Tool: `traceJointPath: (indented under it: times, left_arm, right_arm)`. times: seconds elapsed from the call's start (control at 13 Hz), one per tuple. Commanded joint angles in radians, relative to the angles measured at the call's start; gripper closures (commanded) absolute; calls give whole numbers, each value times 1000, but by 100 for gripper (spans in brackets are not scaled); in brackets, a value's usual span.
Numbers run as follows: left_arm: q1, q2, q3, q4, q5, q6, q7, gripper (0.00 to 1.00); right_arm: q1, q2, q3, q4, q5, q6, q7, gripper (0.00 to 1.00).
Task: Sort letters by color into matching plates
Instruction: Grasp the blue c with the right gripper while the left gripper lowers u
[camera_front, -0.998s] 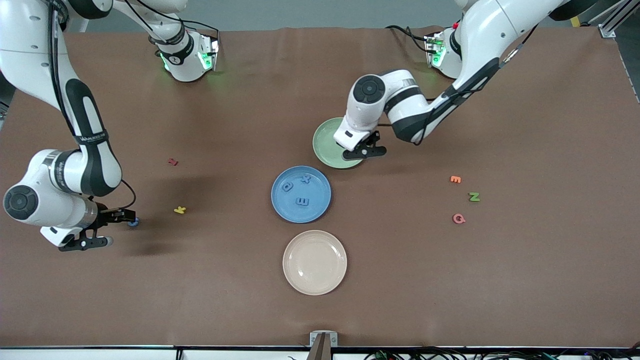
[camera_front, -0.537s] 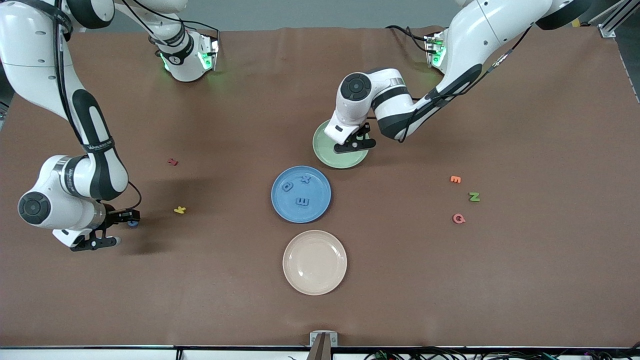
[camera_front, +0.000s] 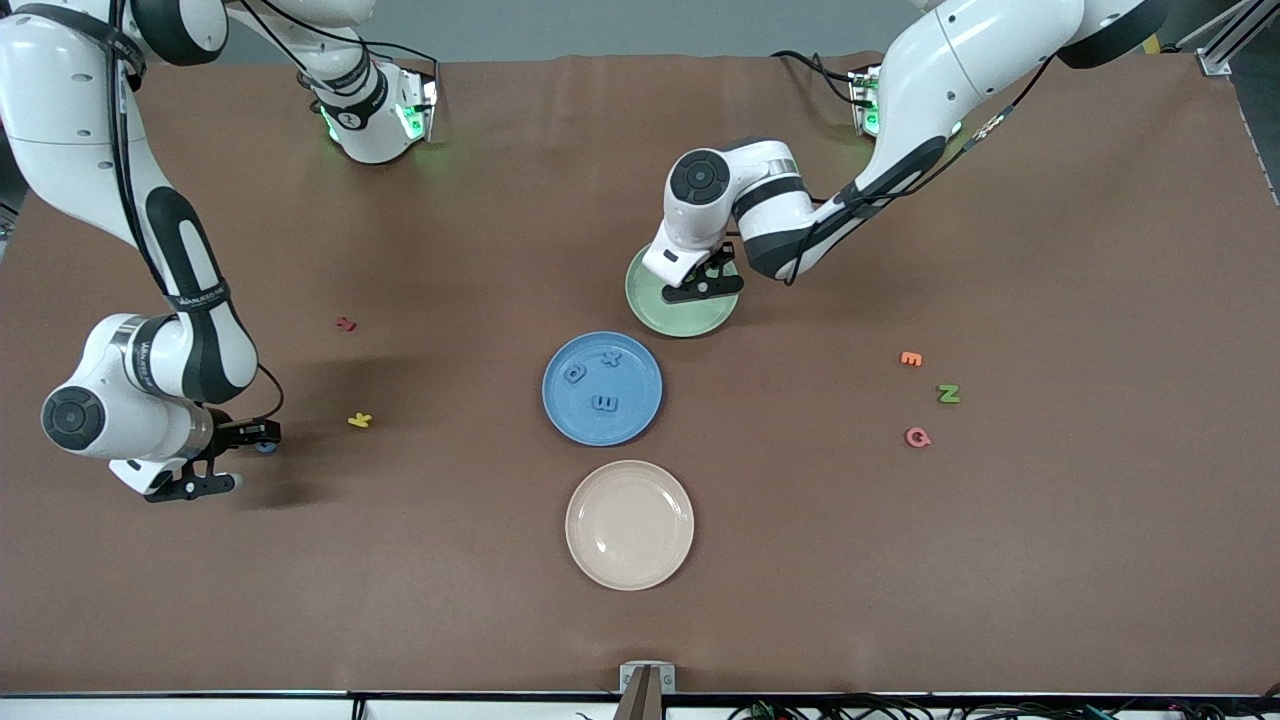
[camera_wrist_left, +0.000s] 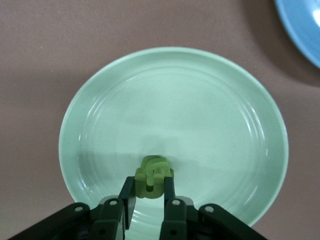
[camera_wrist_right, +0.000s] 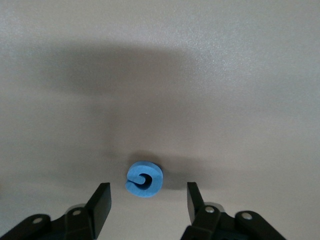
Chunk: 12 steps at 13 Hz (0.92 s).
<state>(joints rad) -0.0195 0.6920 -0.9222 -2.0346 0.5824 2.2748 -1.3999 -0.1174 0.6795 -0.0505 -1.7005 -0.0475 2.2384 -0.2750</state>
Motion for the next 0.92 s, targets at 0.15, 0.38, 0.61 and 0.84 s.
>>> traceJointPath:
  times: [0.15,0.38,0.61,0.84]
  left_arm:
    - [-63,20,48,34,-6,12,-17,97]
    - [-63,21,48,40,-6,12,-22,97]
    - [-62,21,49,39,-6,12,-25,96]
    - [-65,24,63,39,-6,12,-25,80]
  right_arm:
    - [-24,14,23,1,0,29,-16,34]
    - [-24,15,23,-1,0,29,-16,43]
    - [-24,18,23,-1,0,29,-16,49]
    - [-24,23,23,1,0,29,-16,49]
